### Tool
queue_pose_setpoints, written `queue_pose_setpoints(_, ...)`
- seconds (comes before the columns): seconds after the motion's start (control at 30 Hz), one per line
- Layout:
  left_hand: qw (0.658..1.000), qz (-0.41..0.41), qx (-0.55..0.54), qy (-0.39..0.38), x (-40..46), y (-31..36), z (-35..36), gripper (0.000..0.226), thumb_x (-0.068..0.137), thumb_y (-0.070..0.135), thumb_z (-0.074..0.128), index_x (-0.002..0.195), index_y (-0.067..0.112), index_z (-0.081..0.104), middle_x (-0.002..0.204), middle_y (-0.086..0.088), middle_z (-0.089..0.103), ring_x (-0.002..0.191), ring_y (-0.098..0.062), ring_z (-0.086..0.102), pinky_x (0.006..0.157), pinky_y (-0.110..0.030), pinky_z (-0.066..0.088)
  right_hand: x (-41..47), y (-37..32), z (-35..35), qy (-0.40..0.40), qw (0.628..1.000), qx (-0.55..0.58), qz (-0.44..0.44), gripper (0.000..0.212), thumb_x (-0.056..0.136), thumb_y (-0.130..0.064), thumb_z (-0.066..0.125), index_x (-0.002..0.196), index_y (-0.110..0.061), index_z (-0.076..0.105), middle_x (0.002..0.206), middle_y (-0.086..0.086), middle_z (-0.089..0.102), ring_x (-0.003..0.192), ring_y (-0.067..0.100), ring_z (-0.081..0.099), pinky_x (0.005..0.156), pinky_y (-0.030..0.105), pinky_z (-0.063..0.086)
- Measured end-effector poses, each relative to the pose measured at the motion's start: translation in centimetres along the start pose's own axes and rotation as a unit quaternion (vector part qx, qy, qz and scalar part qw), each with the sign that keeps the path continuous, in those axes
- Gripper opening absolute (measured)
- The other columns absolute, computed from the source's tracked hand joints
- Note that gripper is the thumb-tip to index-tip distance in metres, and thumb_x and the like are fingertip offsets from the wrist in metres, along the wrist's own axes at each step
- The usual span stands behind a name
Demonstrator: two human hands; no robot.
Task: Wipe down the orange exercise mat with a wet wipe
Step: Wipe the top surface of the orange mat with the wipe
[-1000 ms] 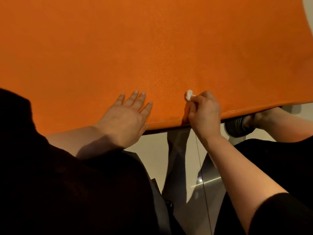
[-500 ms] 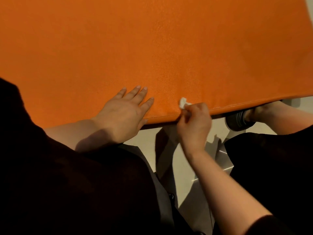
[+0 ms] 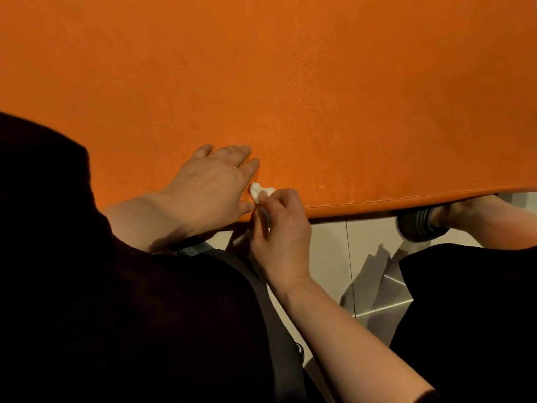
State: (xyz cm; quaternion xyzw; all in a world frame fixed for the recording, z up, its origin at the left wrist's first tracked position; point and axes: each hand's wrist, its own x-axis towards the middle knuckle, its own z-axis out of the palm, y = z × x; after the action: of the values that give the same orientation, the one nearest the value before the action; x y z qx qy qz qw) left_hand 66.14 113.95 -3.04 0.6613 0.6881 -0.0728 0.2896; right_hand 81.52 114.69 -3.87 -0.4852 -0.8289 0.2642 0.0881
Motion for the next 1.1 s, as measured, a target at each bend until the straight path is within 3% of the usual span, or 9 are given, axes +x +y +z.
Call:
queue_pose_setpoints(0.1, 0.999, -0.025, -0.011, -0.031, 0.3, -0.7, -0.7, 0.085, 0.086, 0.062, 0.054, 0.153, 0.027, 0.014, 0.162, -0.004, 0.004, 0.149, -0.023, 0.003, 0.119, -0.052, 0.011, 1.8, 1.4, -1.1, -0.031, 0.999, -0.006, 0.001, 0.018, 0.085, 0.001, 0.063, 0.100, -0.005, 0.071, 0.090, 0.006, 0.054, 0.080, 0.017, 0.053, 0.068, 0.016, 0.036)
queue_pose_setpoints(0.27, 0.998, -0.046, -0.032, -0.037, 0.3, -1.4, -1.4, 0.093, 0.079, 0.064, 0.062, 0.153, 0.028, 0.017, 0.162, -0.003, 0.007, 0.148, -0.024, 0.005, 0.116, -0.059, 0.014, 2.9, 3.0, -2.8, 0.083, 0.989, -0.049, 0.110, 0.016, 0.087, 0.000, 0.062, 0.100, -0.001, 0.070, 0.098, 0.013, 0.059, 0.085, 0.024, 0.057, 0.068, 0.012, 0.026)
queue_pose_setpoints(0.4, 0.997, -0.049, -0.044, -0.039, 0.1, -1.3, -1.4, 0.090, 0.080, 0.059, 0.064, 0.152, 0.028, 0.019, 0.162, -0.004, 0.005, 0.149, -0.023, 0.003, 0.116, -0.058, 0.013, 1.9, -0.9, 0.2, -0.014, 1.000, 0.007, 0.011, 0.022, 0.086, -0.001, 0.063, 0.106, -0.006, 0.069, 0.101, 0.007, 0.058, 0.086, 0.013, 0.052, 0.073, 0.012, 0.031)
queue_pose_setpoints(0.5, 0.997, -0.056, -0.046, -0.041, -0.1, -1.5, -1.5, 0.091, 0.080, 0.059, 0.065, 0.152, 0.027, 0.019, 0.162, -0.006, 0.004, 0.149, -0.022, 0.002, 0.116, -0.059, 0.011, 3.1, -0.8, 0.5, -0.048, 0.999, 0.008, -0.016, 0.018, 0.086, 0.000, 0.059, 0.102, -0.005, 0.067, 0.099, 0.010, 0.058, 0.085, 0.022, 0.056, 0.068, 0.021, 0.033)
queue_pose_setpoints(0.57, 0.996, -0.061, -0.048, -0.050, -0.2, -1.8, -1.6, 0.096, 0.078, 0.061, 0.066, 0.153, 0.027, 0.017, 0.162, -0.005, 0.003, 0.149, -0.021, 0.001, 0.117, -0.058, 0.010, 4.6, 0.9, -0.3, -0.005, 1.000, -0.028, 0.002, 0.016, 0.087, 0.000, 0.058, 0.101, -0.003, 0.065, 0.099, 0.012, 0.058, 0.084, 0.026, 0.055, 0.066, 0.020, 0.026)
queue_pose_setpoints(0.67, 0.995, -0.061, -0.055, -0.049, -0.2, -2.1, -1.7, 0.098, 0.076, 0.061, 0.067, 0.153, 0.027, 0.017, 0.162, -0.005, 0.004, 0.149, -0.022, 0.002, 0.117, -0.059, 0.010, 6.2, 2.8, -1.3, 0.063, 0.991, -0.073, 0.096, 0.018, 0.092, -0.007, 0.055, 0.108, -0.005, 0.063, 0.106, 0.010, 0.058, 0.085, 0.016, 0.048, 0.066, 0.018, 0.024)
queue_pose_setpoints(0.73, 0.996, -0.060, -0.053, -0.046, -0.2, -2.1, -1.8, 0.100, 0.075, 0.062, 0.067, 0.153, 0.024, 0.018, 0.162, -0.006, 0.005, 0.149, -0.022, 0.003, 0.117, -0.059, 0.011, 6.1, 1.8, -0.7, 0.067, 0.992, -0.081, 0.067, 0.017, 0.092, -0.007, 0.055, 0.105, -0.004, 0.065, 0.101, 0.010, 0.058, 0.083, 0.020, 0.052, 0.065, 0.017, 0.023)
queue_pose_setpoints(0.9, 0.997, -0.067, -0.026, -0.025, -0.2, -2.7, -1.4, 0.095, 0.082, 0.063, 0.058, 0.153, 0.015, 0.017, 0.162, -0.003, 0.003, 0.149, -0.020, 0.006, 0.116, -0.058, 0.014, 6.1, -0.3, 1.2, -0.040, 0.994, -0.030, -0.098, 0.013, 0.082, -0.003, 0.058, 0.092, -0.002, 0.068, 0.085, 0.012, 0.060, 0.073, 0.026, 0.056, 0.061, 0.020, 0.026)
queue_pose_setpoints(1.1, 0.994, -0.104, -0.032, -0.012, -0.5, -3.6, -1.0, 0.085, 0.092, 0.057, 0.048, 0.154, 0.017, 0.008, 0.162, -0.005, 0.000, 0.149, -0.023, 0.002, 0.116, -0.059, 0.013, 10.5, 2.6, -0.3, 0.060, 0.994, -0.075, 0.043, 0.015, 0.093, -0.007, 0.054, 0.101, -0.002, 0.066, 0.101, 0.016, 0.062, 0.087, 0.031, 0.057, 0.062, 0.021, 0.022)
